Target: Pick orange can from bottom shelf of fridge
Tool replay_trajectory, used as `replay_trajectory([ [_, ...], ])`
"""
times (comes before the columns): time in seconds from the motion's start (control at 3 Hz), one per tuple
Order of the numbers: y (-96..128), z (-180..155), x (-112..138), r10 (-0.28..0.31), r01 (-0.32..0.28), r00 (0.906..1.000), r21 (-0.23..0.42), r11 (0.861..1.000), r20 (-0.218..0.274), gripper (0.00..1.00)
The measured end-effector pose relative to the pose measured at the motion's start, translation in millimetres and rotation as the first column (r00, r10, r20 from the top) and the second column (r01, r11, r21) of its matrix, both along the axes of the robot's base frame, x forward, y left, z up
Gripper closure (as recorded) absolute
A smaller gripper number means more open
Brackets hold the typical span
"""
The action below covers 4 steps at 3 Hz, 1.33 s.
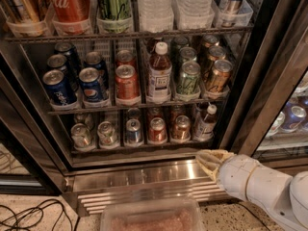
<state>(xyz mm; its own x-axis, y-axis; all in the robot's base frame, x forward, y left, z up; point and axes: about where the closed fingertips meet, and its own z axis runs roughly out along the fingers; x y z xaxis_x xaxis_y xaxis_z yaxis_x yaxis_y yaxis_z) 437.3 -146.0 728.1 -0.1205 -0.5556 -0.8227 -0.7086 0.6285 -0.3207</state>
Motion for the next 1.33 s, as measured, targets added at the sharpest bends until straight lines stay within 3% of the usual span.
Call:
replay_trajectory([
  [0.33, 2, -3, 0, -0.018, 0.018, 0.9997, 0.001, 1.0, 0.019, 1.0],
  [0.67, 6, -15, 8, -0.067, 0.068, 0.9943, -0.001, 0.998, 0.082, 1.0],
  [1.0, 16, -23, 24, -0.112, 0.114, 0.978, 0.001, 0.994, 0.176, 1.0],
  [1.33, 17, -30, 46, -0.172, 0.172, 0.9535, 0.023, 0.985, 0.247, 1.0],
])
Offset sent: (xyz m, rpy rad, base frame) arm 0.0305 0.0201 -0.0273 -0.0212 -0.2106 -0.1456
